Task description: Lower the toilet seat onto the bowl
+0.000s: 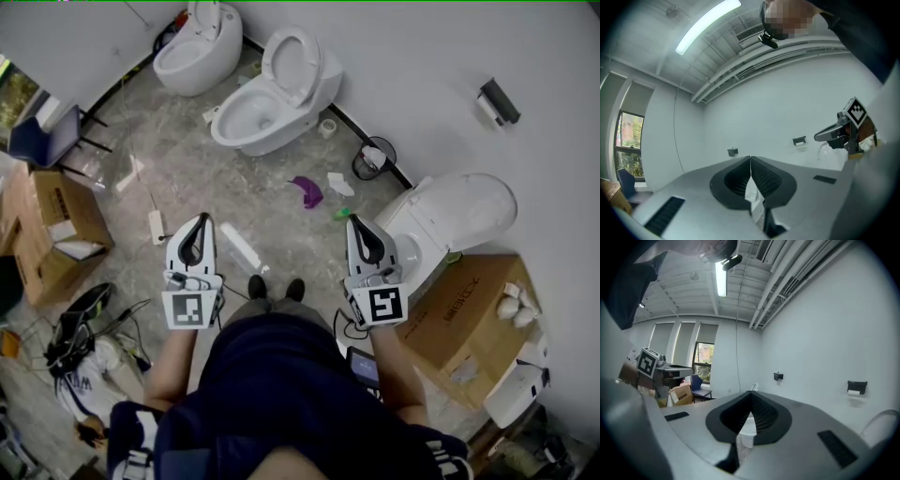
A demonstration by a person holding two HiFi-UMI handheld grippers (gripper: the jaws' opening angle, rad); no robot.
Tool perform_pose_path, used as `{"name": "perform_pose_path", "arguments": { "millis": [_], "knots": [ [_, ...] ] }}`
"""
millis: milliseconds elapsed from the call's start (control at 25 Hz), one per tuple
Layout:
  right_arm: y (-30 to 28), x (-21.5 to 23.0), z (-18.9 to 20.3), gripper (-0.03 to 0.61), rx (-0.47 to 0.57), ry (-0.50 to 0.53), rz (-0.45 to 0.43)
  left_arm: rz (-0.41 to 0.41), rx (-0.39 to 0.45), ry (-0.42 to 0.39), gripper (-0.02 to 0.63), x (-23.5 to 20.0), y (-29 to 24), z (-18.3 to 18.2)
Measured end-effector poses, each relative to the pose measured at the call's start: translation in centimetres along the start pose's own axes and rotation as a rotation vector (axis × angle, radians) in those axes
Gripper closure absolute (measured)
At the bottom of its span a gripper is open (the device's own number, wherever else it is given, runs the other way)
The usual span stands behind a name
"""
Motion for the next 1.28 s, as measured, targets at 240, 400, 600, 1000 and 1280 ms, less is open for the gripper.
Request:
{"name": "perform_pose_path", "arguments": {
  "millis": [240,400,600,1000,1280],
  "knots": [
    [0.3,0.4,0.4,0.558,-0.001,0.006,0.002,0.010,0.011,-0.004,0.589,0.8,-0.4,0.0],
    [0.4,0.5,0.7,0.558,-0.005,0.005,0.004,0.015,0.011,-0.003,0.589,1.0,-0.5,0.3],
    [0.7,0.5,1.0,0.558,-0.014,0.013,-0.008,0.026,0.010,-0.003,0.587,1.3,-0.7,0.4],
    [1.7,0.7,1.4,0.558,-0.019,0.014,-0.030,0.055,0.018,0.005,0.455,2.4,-1.5,0.2],
    [2.0,1.2,2.2,0.558,-0.041,0.007,-0.046,0.093,0.002,0.006,0.306,3.1,-2.8,0.5]
  ]
}}
Point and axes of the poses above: the fingertips, and each gripper's own axes: y backward along the fingers, x to its right, z out of its underside, the point moved 2 cm from there along y, backward along the fingers, and after that the axes turned 15 degrees about y, right-handed, at the moved point
